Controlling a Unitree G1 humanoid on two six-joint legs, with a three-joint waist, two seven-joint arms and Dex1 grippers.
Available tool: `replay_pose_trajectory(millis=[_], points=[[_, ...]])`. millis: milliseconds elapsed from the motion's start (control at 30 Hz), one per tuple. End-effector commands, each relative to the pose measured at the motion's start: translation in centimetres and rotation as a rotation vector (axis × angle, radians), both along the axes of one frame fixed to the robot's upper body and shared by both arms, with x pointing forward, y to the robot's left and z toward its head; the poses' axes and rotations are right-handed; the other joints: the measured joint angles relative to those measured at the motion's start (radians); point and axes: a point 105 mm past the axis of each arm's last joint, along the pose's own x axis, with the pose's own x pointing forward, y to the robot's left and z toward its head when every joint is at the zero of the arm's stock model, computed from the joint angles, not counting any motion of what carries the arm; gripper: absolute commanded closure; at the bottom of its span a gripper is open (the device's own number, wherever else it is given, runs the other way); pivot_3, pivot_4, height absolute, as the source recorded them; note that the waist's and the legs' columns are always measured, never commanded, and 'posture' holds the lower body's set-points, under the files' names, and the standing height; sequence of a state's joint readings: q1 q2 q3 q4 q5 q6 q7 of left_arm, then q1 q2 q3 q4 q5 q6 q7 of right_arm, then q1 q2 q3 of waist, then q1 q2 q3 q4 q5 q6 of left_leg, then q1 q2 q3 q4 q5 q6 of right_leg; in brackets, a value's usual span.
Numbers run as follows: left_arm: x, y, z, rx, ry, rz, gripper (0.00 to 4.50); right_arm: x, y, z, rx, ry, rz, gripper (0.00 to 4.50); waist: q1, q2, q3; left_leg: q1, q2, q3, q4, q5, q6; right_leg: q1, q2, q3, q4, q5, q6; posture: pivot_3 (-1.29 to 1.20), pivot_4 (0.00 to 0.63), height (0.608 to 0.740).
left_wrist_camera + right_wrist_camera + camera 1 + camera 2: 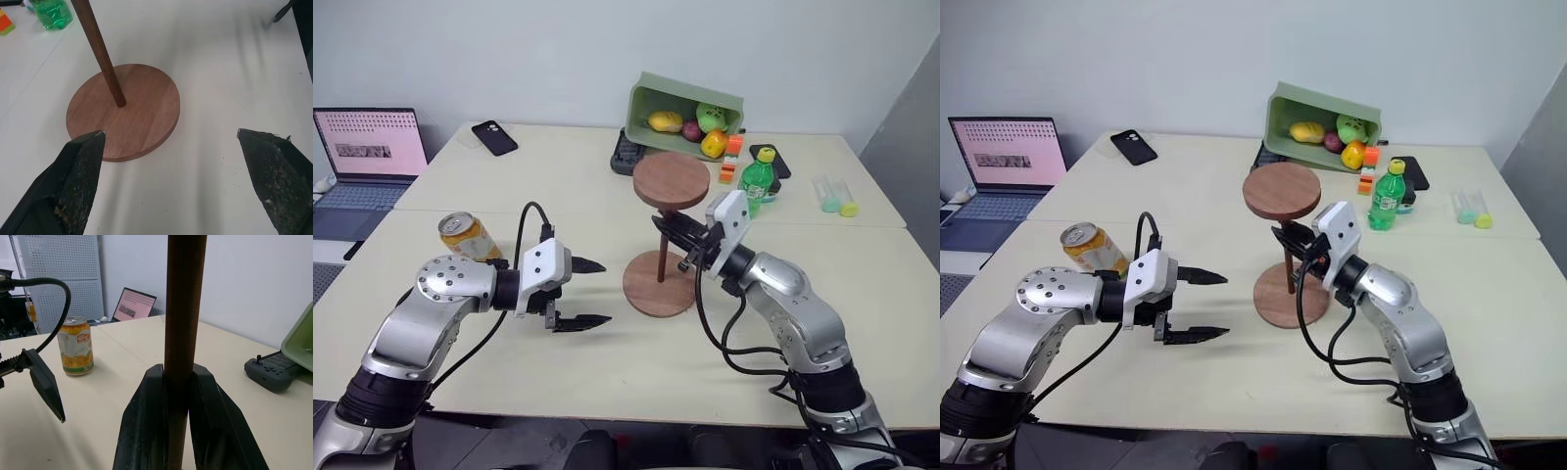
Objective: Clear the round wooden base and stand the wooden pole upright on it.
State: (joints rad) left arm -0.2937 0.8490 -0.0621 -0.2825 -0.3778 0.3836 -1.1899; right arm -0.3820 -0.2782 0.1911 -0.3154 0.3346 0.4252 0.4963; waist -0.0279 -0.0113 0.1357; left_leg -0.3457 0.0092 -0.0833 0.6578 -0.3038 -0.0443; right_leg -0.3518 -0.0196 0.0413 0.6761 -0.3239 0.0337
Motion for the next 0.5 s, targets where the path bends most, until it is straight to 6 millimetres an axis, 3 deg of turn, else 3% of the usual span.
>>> replay_pose_trajectory(millis=[33,433,500], points=[[-0.1,-0.2,0.7,-0.005,-0.027,-0.014,0.0,-0.6,-1.1,-9.4,-0.187,0.358,-0.044,4.28,0.0,0.0,0.0,0.0,0.0,0.0,-0.001,0.0,0.0,0.0,0.0,0.0,-0.001,0.0,0.0,0.0,0.15,0.74],[-0.1,-0.1,0.6,0.0,-0.033,-0.019,0.0,-0.6,0.2,-6.7,-0.181,0.257,0.004,4.28,-0.001,0.0,0.0,0.0,0.002,0.001,-0.013,0.0,0.0,0.0,-0.001,0.0,-0.009,0.0,0.0,0.0,0.15,0.74],[-0.1,-0.2,0.6,0.0,-0.036,-0.021,0.0,-0.8,0.4,-6.3,-0.18,0.238,0.018,3.57,-0.001,0.001,0.001,0.0,0.002,0.001,-0.013,0.0,0.0,0.0,-0.001,0.0,-0.01,0.0,0.0,0.0,0.15,0.74]])
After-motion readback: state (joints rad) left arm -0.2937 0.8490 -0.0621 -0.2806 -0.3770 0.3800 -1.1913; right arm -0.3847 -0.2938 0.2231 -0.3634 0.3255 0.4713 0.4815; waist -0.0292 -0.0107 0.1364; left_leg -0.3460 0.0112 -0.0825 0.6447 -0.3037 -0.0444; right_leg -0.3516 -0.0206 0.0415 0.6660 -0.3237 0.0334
